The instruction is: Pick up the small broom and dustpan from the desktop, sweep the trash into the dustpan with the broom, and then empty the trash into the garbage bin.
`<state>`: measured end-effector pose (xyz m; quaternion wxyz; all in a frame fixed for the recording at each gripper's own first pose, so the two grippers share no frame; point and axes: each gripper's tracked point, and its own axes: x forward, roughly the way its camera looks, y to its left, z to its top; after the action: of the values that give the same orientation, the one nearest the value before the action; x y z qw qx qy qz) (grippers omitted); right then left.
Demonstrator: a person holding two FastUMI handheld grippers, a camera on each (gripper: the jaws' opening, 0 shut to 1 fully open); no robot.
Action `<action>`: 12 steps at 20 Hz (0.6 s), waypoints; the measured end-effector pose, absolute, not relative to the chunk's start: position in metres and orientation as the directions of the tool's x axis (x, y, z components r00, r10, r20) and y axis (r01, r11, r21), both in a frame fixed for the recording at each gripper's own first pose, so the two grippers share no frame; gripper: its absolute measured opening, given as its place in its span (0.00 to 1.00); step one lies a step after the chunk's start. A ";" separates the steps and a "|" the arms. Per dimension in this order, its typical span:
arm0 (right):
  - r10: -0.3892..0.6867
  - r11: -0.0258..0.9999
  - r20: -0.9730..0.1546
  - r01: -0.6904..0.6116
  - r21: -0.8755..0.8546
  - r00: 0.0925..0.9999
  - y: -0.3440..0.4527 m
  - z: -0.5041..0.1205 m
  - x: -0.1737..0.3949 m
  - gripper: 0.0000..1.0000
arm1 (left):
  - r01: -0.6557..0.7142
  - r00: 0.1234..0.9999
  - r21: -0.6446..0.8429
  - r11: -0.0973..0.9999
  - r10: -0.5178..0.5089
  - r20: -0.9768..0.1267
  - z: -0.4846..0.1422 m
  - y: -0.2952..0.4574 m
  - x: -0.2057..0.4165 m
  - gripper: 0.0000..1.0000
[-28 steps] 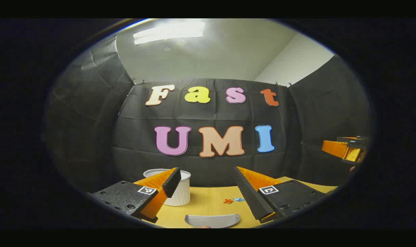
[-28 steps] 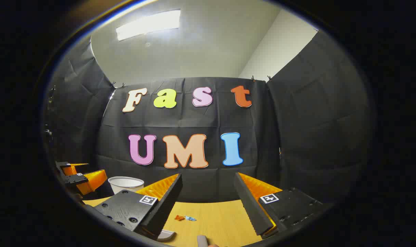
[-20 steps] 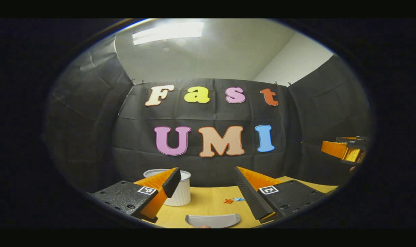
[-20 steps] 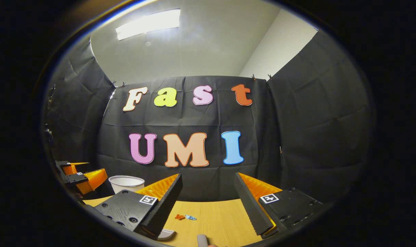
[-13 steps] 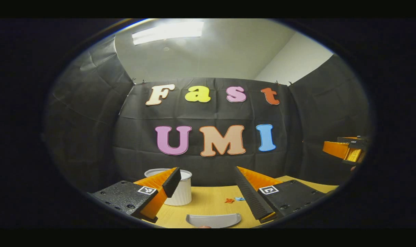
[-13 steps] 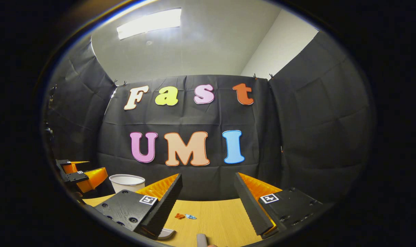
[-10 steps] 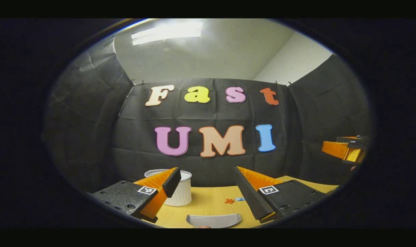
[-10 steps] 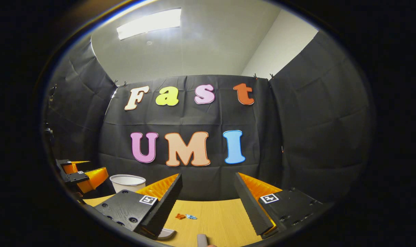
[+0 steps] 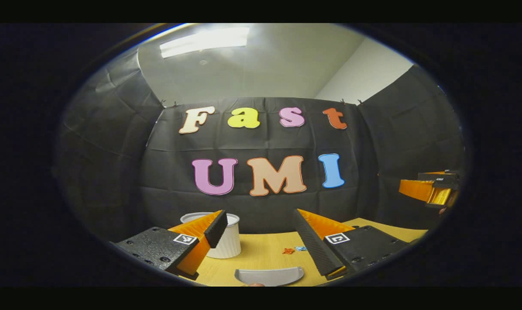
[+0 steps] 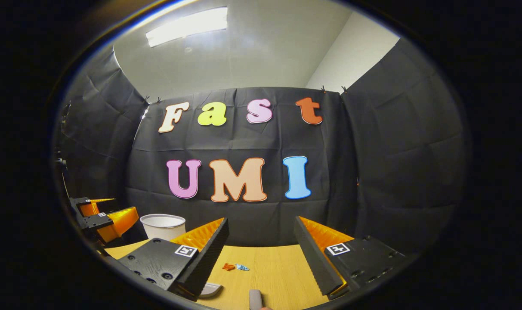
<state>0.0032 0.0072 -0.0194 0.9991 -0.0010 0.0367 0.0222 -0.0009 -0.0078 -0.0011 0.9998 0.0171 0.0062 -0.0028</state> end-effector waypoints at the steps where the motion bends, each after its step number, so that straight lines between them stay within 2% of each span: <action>1: 0.048 0.999 -0.073 -0.048 0.000 0.996 0.008 -0.019 0.004 0.92 | 0.001 1.000 0.036 0.999 -0.001 -0.012 0.000 -0.007 -0.001 0.92; 12: 0.070 0.997 -0.081 -0.071 -0.006 0.994 0.013 -0.021 -0.001 0.92 | -0.011 1.000 0.035 0.999 0.012 -0.022 -0.004 -0.006 -0.006 0.92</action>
<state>-0.0015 0.0128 -0.0215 0.9986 -0.0046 0.0403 0.0354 -0.0056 -0.0063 -0.0042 0.9998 0.0173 0.0112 0.0056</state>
